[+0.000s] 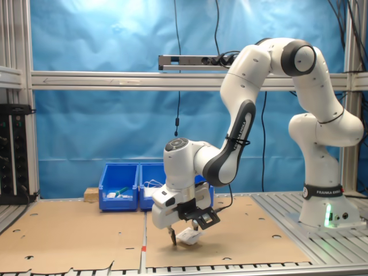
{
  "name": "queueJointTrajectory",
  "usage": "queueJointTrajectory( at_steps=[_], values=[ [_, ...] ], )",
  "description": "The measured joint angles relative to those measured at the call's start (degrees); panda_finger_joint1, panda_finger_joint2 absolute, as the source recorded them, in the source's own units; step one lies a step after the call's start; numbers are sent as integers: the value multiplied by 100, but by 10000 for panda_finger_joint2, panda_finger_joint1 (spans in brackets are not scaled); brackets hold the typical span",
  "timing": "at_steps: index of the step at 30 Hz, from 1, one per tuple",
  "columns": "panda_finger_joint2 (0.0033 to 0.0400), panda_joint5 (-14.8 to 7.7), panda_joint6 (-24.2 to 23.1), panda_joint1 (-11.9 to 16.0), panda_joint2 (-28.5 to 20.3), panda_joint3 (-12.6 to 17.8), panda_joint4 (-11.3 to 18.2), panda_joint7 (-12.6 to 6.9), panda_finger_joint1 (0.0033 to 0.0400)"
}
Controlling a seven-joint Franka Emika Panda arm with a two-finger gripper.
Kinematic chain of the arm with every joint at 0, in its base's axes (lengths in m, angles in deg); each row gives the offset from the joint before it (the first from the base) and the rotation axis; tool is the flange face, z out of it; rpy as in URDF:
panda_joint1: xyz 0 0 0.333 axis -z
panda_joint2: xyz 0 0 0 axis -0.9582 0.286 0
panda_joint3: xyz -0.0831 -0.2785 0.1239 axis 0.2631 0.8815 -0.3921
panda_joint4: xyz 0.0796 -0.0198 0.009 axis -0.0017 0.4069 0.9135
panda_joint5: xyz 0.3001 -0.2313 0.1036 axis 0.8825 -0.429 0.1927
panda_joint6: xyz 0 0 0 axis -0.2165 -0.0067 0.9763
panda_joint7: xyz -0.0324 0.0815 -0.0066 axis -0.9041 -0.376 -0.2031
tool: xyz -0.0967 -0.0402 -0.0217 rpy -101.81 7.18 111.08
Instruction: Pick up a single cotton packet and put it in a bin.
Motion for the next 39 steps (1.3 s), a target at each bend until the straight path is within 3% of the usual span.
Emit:
queueJointTrajectory(
  at_steps=[32,33,34,35,39],
  values=[
    [400,0,69,0,-7,-3,1,0,400],
    [367,0,72,0,-7,-3,1,0,367],
    [367,0,75,0,-7,-3,1,0,367],
    [277,0,77,0,-7,-3,1,0,277],
    [277,0,83,0,-7,-3,1,0,277]
  ],
)
